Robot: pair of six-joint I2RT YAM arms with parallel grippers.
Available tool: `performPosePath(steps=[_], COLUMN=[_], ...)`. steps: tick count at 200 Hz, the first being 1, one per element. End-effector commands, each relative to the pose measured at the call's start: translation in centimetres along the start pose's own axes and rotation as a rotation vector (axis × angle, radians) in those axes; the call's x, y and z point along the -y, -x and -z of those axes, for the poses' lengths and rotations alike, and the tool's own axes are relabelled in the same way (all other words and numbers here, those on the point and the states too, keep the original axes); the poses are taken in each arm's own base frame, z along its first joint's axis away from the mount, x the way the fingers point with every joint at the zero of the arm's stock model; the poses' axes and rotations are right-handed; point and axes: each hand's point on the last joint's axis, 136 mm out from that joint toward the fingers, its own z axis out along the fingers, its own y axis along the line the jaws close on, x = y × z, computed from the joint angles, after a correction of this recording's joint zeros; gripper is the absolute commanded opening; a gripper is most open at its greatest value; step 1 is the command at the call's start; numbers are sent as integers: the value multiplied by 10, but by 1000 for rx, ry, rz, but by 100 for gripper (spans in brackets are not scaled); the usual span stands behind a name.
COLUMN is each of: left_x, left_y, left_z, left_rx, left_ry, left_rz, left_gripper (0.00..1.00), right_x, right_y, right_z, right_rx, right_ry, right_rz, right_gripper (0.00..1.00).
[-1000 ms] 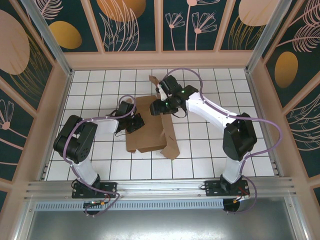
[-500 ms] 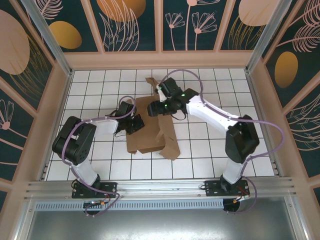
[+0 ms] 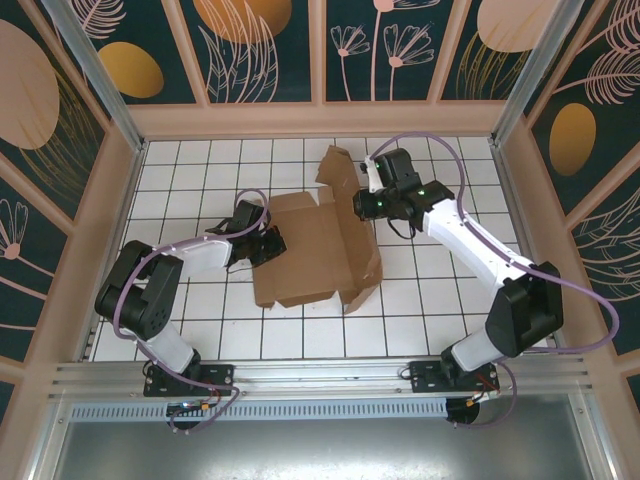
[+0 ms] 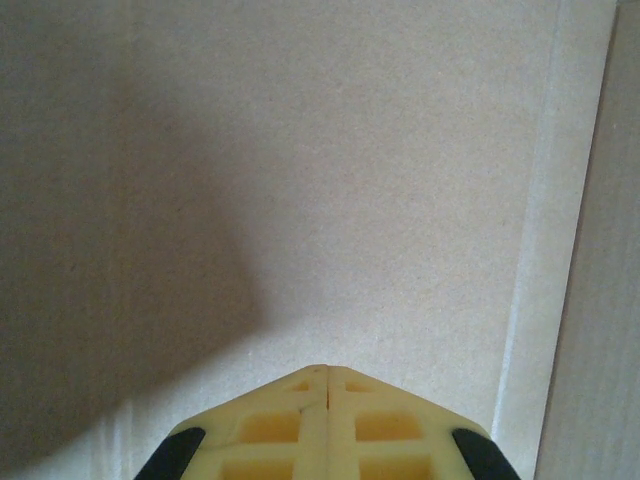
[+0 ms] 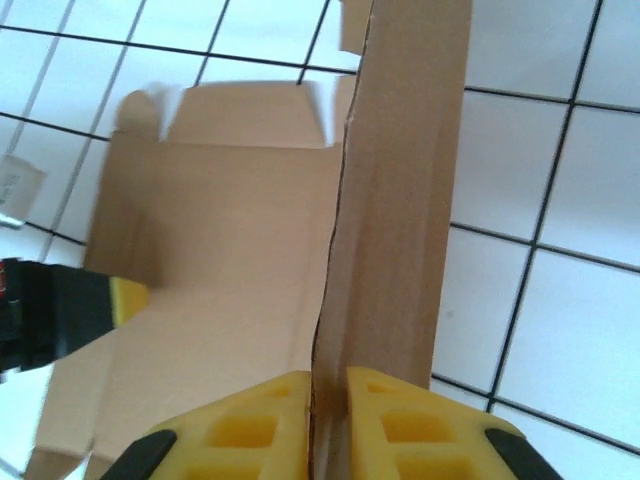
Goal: Fold the paper box
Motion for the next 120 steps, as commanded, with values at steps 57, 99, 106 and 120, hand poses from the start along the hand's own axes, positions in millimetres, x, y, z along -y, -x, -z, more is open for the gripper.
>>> performPosePath(steps=[57, 99, 106, 120], left_x=[11, 16, 15, 13], left_y=[-19, -25, -23, -13], left_z=[14, 12, 13, 21], left_rx=[-29, -41, -31, 16], left_ry=[-119, -155, -141, -105], left_rz=[63, 68, 56, 35], left_gripper=[3, 7, 7, 7], right_x=[17, 20, 31, 50], right_y=[9, 32, 37, 45], right_z=[-42, -81, -85, -84], right_rx=[48, 89, 91, 94], right_ry=[-264, -279, -331, -420], right_rz=[330, 348, 327, 267], right_gripper=[5, 8, 13, 31])
